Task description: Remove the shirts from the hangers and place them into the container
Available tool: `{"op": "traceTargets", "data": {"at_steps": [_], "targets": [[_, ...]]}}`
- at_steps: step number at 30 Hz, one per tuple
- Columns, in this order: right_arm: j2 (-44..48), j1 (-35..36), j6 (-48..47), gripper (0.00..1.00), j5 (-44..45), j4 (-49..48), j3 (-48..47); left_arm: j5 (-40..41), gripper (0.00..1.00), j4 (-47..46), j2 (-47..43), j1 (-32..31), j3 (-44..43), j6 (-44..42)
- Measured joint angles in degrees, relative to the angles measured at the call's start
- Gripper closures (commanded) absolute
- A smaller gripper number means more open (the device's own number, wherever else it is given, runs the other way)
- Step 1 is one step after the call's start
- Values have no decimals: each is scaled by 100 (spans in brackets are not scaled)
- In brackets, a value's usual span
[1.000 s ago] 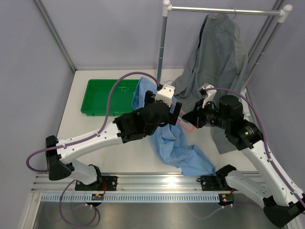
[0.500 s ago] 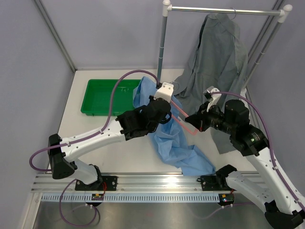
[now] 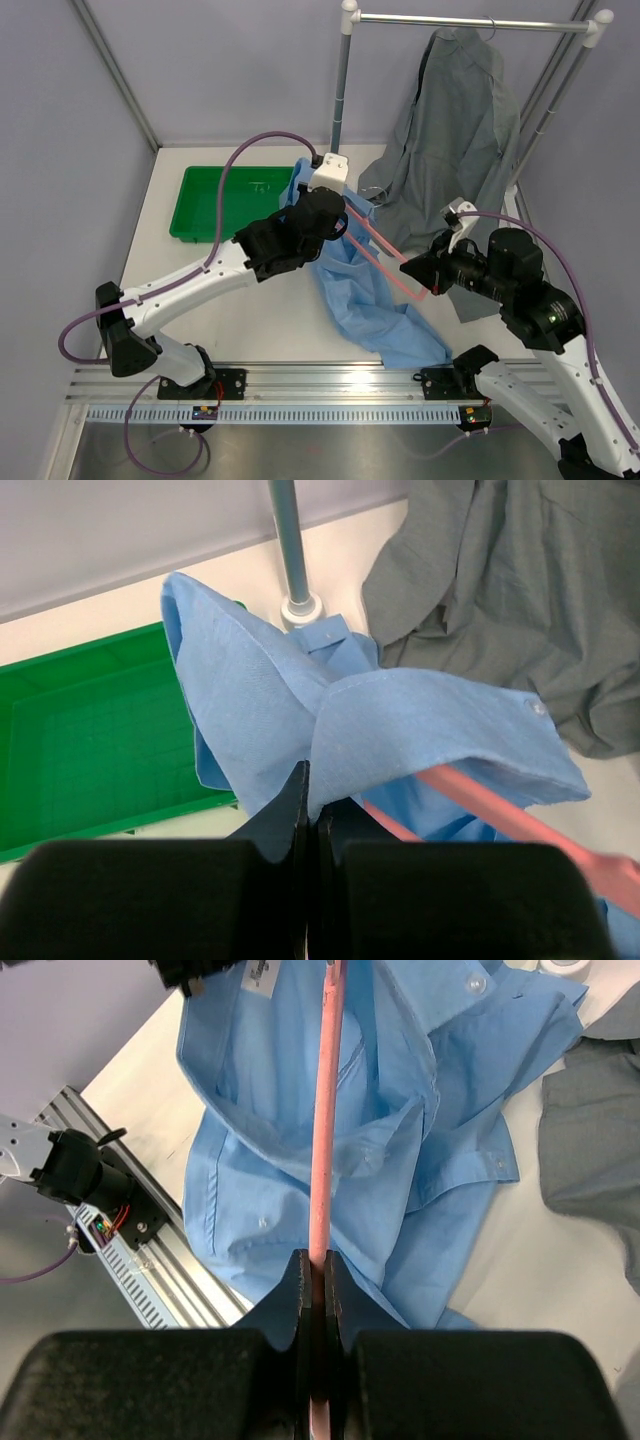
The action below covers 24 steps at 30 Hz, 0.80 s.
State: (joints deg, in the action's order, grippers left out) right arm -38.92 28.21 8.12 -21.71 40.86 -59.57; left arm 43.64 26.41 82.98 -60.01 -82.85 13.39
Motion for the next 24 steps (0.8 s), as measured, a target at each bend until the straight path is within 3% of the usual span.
{"op": "traceTargets", "data": {"at_steps": [10, 24], "targets": [[420, 0, 2, 100, -24, 601, -105, 59, 100, -55, 0, 302, -168, -188], [579, 2, -39, 100, 439, 1276, -1106, 9, 100, -76, 55, 935, -127, -201]]}}
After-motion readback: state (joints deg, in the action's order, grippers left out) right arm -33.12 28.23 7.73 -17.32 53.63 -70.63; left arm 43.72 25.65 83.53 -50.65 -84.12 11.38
